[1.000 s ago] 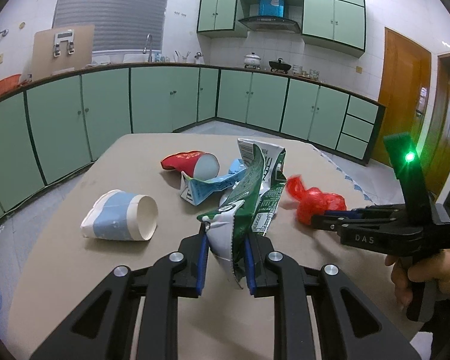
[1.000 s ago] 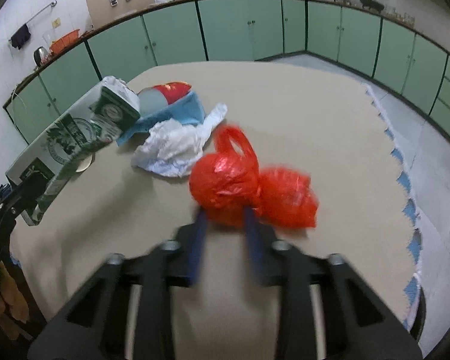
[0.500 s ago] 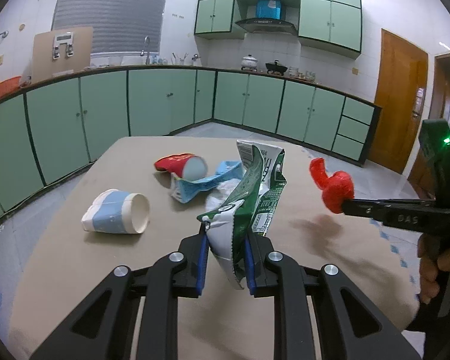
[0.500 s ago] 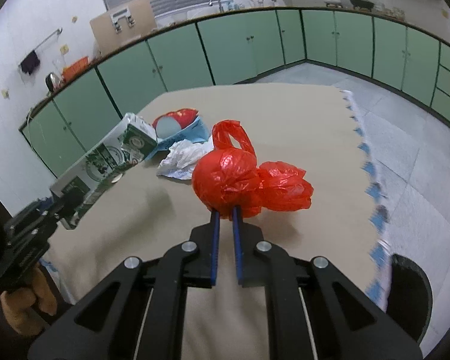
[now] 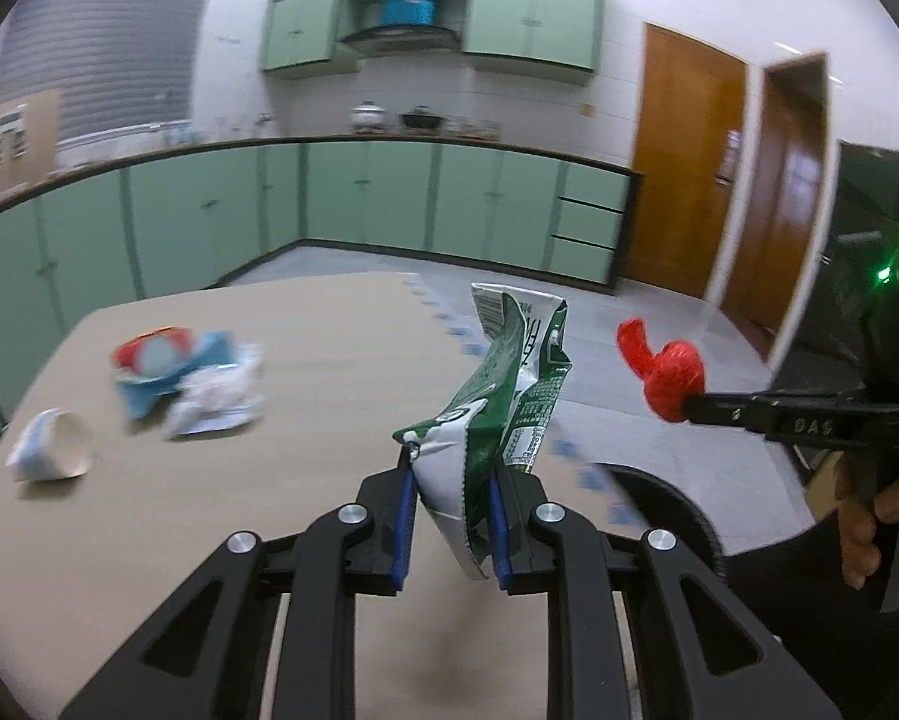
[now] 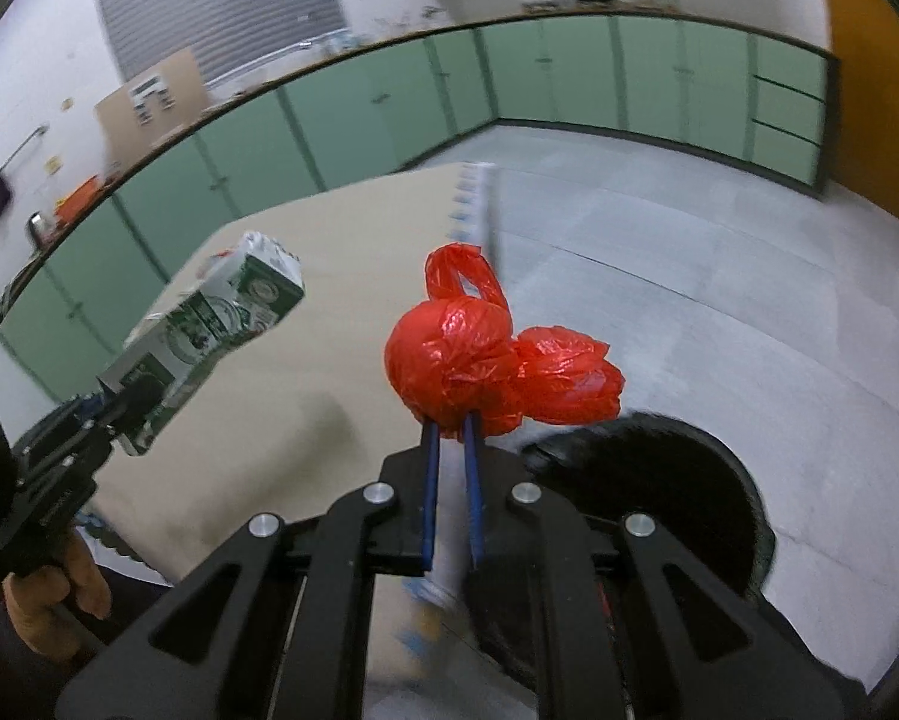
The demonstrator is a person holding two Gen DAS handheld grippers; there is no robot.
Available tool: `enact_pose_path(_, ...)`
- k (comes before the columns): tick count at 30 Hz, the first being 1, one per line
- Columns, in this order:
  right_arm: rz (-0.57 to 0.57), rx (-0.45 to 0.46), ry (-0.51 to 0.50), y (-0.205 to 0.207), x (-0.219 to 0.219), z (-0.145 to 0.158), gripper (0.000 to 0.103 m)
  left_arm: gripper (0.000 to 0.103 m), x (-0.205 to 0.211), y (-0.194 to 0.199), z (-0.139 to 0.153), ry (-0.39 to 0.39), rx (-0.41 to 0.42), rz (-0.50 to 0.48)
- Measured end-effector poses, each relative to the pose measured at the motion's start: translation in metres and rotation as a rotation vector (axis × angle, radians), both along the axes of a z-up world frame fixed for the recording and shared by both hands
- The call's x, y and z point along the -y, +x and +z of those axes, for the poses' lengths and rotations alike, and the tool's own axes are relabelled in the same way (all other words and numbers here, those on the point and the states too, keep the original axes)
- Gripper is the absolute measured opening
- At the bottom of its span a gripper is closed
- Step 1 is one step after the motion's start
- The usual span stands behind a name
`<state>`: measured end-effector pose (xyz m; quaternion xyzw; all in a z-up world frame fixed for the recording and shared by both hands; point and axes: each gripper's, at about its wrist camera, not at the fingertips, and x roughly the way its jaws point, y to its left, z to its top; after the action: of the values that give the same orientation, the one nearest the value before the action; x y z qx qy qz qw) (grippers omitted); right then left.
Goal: Collect trash
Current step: 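Carry the carton and red bag over the black bin with both tools, then open both tools to drop the carton and red bag into the bin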
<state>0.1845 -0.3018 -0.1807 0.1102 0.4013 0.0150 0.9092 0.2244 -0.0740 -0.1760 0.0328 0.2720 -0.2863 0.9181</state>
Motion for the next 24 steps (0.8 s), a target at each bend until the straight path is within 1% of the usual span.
enact_pose_path(3, -0.062, -0.028, 0.0, -0.02, 0.029, -0.012, 0.007, 0.02, 0.033, -0.006, -0.004, -0.005, -0.01, -0.064)
enact_pose_path(7, -0.122, -0.066, 0.002, -0.038, 0.056, -0.031, 0.007, 0.02, 0.081, -0.013, -0.014, 0.002, -0.041, -0.145)
enact_pose_path(12, -0.18, -0.112, 0.026, -0.047, 0.082, -0.055, 0.007, 0.02, 0.134, -0.019, -0.036, 0.048, -0.087, -0.222)
enact_pose_path(16, -0.188, -0.149, 0.042, -0.049, 0.094, -0.072, 0.007, 0.02, 0.16, -0.022, -0.051, 0.084, -0.116, -0.257)
enact_pose_path(19, -0.195, -0.172, 0.051, -0.047, 0.103, -0.084, 0.013, 0.021, 0.171, -0.02, -0.061, 0.111, -0.135, -0.269)
enact_pose_path(21, -0.201, -0.183, 0.059, -0.046, 0.106, -0.088, 0.015, 0.024, 0.179, -0.019, -0.069, 0.123, -0.156, -0.274)
enact_pose_path(23, -0.208, -0.191, 0.067, -0.045, 0.111, -0.092, 0.016, 0.027, 0.184, -0.017, -0.073, 0.133, -0.158, -0.28)
enact_pose_path(24, -0.21, -0.196, 0.07, -0.045, 0.112, -0.095, 0.018, 0.028, 0.186, -0.017, -0.075, 0.137, -0.161, -0.284)
